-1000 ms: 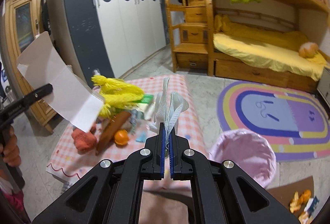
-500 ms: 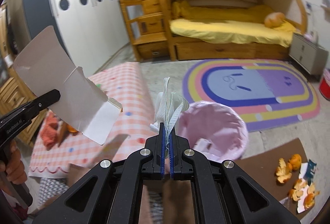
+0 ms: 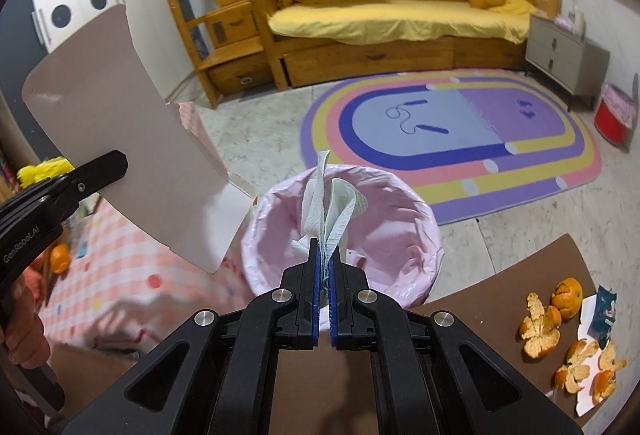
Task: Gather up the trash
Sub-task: 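Lift both items, carry them over the pink bin and open both tools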
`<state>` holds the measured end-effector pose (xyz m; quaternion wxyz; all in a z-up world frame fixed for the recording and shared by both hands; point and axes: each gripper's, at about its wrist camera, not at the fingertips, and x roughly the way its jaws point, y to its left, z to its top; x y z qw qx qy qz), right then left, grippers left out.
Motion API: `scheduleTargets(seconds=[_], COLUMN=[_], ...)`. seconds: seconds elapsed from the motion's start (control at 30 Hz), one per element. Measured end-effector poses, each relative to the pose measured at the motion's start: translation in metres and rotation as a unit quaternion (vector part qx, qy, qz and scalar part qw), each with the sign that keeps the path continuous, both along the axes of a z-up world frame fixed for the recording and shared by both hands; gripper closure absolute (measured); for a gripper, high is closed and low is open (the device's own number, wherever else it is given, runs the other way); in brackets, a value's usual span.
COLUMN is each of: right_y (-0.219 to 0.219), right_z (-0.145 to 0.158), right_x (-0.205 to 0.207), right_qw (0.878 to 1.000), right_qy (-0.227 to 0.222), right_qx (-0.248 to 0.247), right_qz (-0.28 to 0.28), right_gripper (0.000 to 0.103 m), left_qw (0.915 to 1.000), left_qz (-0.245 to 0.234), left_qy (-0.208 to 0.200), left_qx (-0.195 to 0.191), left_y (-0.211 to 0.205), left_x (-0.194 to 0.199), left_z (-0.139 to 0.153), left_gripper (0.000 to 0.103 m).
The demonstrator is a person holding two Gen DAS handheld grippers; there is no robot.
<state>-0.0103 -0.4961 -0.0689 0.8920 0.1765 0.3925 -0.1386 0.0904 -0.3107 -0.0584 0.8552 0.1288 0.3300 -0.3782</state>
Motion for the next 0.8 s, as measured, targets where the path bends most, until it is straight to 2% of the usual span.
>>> scheduleTargets(seconds=[0.1,0.13,0.17,0.2,0.23,0.53,0.8], right_y=[-0.01,-0.013,-0.015,-0.016,-0.017,-0.008,0.038], right_z=[-0.009,-0.012,-0.016,-0.019,-0.021,0.003,0.035], right_x=[0.01,0.013,0.017,0.018,0.018,-0.003,-0.012], right_qw=[1.0,1.0,1.0,1.0,1.0,1.0,0.999], right_qy=[0.004,0.006,0.01,0.013,0.015,-0.002,-0.023], right_qx=[0.004,0.004,0.005,0.004,0.0,0.001,-0.013], right_qz=[-0.006,-0.006,-0.003,-0.002,-0.006,-0.006,0.042], right_gripper=[0.095,0.091,0.071,0.06,0.05,0.05,0.05], left_qw=[0.9999,0.9998,0.9997,0.9998,0.9999,0.9983,0.9939], left_qz=[-0.007,-0.009,-0.005,0.003,0.006,0.052,0.108], left_qy=[0.011,0.017,0.02,0.018,0.016,0.026,0.02], left_qx=[0.003,0.006,0.01,0.007,0.002,0.009,-0.002], left_y=[-0.015,-0.018,-0.02,-0.019,-0.016,0.024,0.088], left_x=[0.009,0.012,0.014,0.014,0.014,0.01,-0.011], left_z=[-0.008,-0.011,-0.013,-0.015,-0.015,-0.007,0.009], left_gripper=[0.101,0.086,0.051,0.039,0.036,0.036,0.036])
